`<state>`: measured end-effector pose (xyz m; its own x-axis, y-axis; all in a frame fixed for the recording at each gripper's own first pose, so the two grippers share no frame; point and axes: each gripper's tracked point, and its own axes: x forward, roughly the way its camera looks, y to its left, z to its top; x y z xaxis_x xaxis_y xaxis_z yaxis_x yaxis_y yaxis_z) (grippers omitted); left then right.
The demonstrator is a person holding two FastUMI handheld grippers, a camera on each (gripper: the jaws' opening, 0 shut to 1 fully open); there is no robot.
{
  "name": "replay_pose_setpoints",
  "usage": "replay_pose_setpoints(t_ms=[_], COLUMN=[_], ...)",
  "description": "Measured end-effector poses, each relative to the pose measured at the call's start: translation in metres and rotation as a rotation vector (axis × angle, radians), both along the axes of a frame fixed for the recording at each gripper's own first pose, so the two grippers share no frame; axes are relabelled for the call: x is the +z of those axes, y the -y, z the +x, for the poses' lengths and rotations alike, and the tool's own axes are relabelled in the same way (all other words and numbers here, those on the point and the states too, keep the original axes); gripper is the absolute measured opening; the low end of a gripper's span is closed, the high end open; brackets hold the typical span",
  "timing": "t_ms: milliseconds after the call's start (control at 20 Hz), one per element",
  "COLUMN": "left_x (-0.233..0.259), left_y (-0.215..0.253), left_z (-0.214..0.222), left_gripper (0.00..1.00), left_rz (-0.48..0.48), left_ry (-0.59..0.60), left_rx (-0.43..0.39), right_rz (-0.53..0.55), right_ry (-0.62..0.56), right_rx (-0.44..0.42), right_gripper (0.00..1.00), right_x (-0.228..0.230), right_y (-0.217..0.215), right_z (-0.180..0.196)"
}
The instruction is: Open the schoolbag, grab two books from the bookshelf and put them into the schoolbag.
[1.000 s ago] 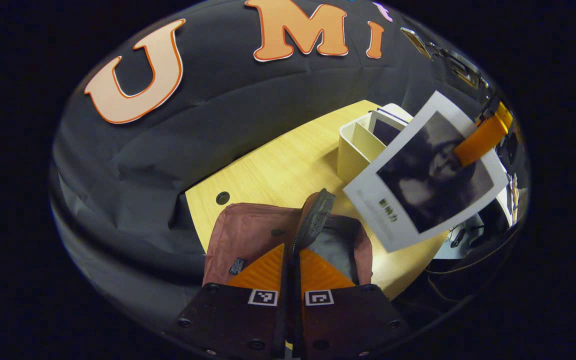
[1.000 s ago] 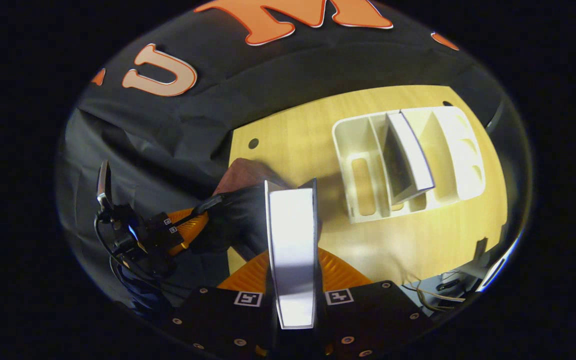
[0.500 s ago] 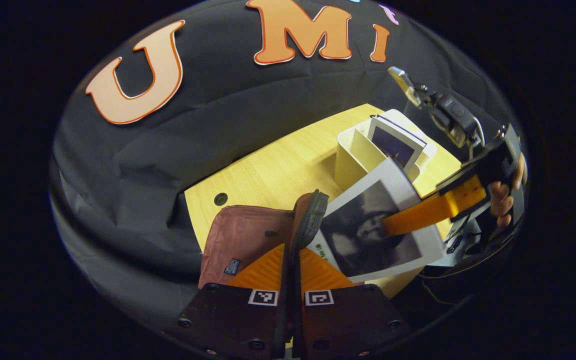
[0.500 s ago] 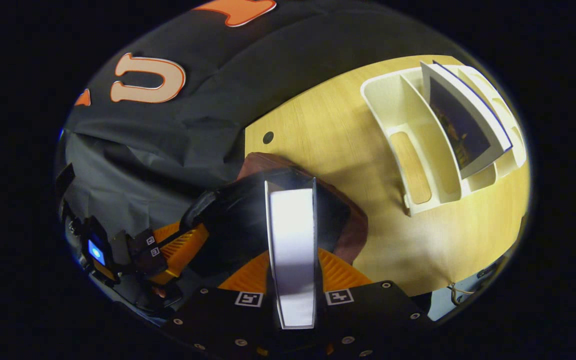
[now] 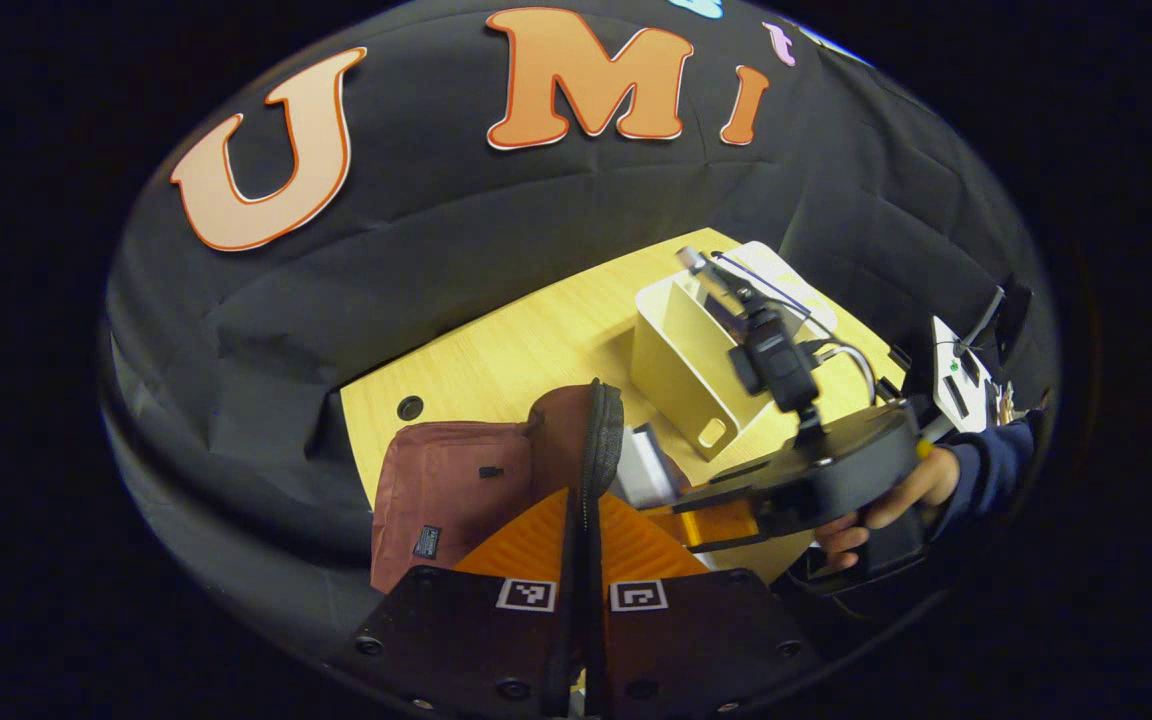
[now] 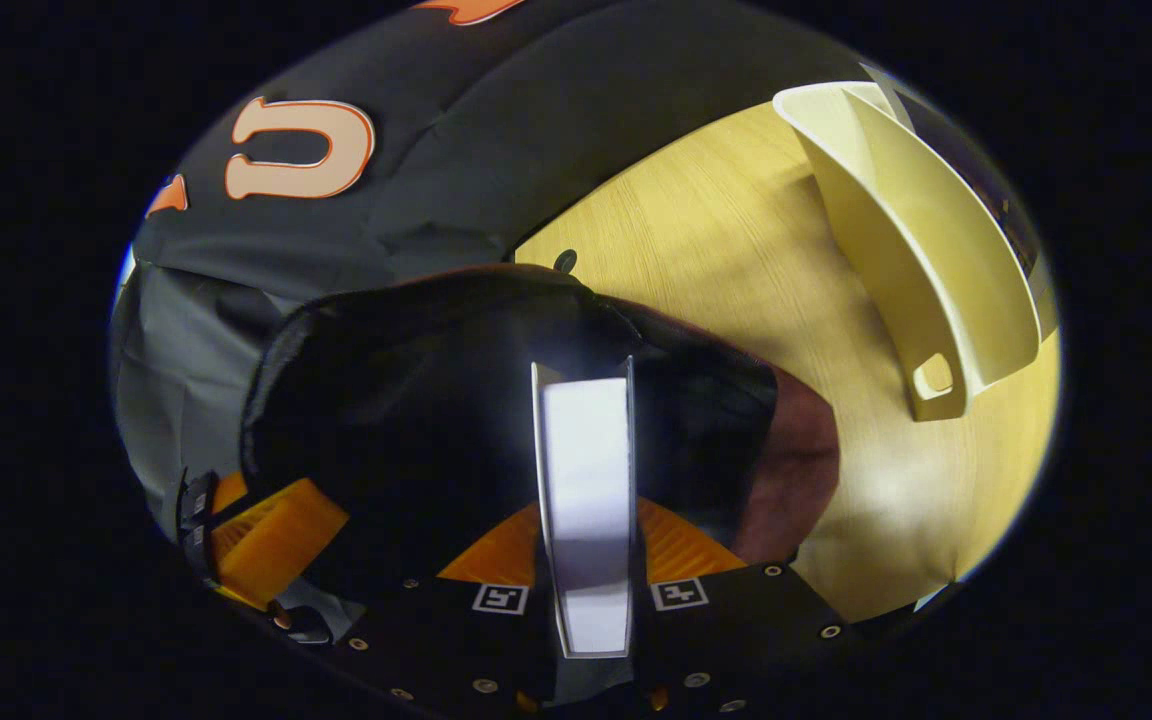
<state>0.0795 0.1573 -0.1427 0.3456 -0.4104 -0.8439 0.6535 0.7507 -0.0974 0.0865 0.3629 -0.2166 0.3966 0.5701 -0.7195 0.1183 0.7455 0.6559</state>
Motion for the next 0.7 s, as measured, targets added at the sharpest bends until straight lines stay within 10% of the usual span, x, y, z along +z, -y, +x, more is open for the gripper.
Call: replay_pose_setpoints(t_ms=[450,500,650,700], left_x=[-0.011,-0.013,-0.022,-0.023], left_y=[0.006,0.003,-0.004,-0.006], left_z=[-0.016,-0.014,-0.008,-0.008], left_gripper=[0.05,0.05,0.05,0.06], left_rz=[-0.008,-0.006,0.003,0.004], left_ry=[-0.017,-0.017,-0.014,-0.019], left_rx=[-0.027,-0.021,-0.002,0.005], right_rz=[0.094,0.066,0.005,-0.024], right_ry=[-0.002,0.005,0.015,0.012], right_rx=[-0.079,-0.077,-0.060,-0.047], right_gripper=[0.32,0.46,0.27,0.77], right_x=[-0.033,-0.037,-0.040,-0.038], right_y=[-0.027,-0.025,-0.009,0.001], right_z=[0.021,0.021,0.017,0.013])
